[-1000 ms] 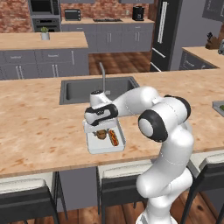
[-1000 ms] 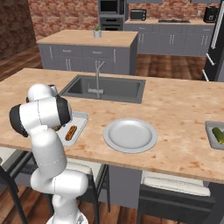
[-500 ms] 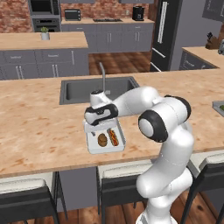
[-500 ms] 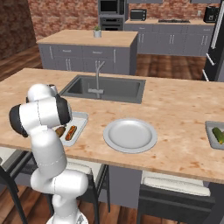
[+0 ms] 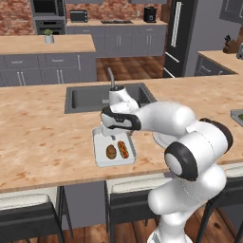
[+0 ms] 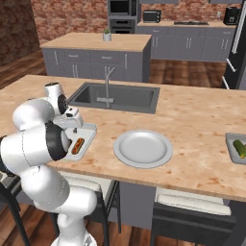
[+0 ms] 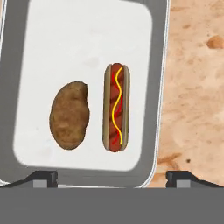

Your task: Place one cooked food and one vegetable from the large plate to each tupperware container.

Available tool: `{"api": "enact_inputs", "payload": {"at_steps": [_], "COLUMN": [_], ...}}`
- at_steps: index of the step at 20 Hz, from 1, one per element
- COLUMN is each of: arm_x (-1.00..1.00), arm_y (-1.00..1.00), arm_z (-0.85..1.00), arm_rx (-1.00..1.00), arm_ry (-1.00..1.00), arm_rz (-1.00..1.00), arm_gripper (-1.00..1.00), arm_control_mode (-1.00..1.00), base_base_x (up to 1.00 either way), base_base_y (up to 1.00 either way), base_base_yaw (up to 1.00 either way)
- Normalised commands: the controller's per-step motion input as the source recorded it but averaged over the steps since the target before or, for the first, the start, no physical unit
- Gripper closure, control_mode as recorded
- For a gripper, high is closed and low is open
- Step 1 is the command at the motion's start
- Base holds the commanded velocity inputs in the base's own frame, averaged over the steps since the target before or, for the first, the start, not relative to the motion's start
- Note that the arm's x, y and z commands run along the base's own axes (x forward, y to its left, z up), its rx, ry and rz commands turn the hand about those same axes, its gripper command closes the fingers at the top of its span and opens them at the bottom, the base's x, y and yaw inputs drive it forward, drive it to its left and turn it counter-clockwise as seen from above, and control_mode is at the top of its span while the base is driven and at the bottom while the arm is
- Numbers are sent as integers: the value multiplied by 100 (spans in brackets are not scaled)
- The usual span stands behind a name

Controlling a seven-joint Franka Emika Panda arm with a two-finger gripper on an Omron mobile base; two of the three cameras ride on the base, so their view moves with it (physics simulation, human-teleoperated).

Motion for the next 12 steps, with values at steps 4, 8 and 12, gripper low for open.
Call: {"api": "enact_inputs", "payload": {"at_steps": [4,8,12], "arm_x": [-14,4,-19], "arm_y": [-100,-100,-100], "arm_z": [40,11,10], "arm_rx": [0,2,24], "arm_ry": [-8,-2,-11], "arm_rz": [0,0,0], "arm_gripper": [-100,-100,-100], "arm_control_mode": [-100,-100,-100], "base_base_x": [0,0,0], "base_base_y": [0,0,0], "base_base_yaw": [0,0,0]}}
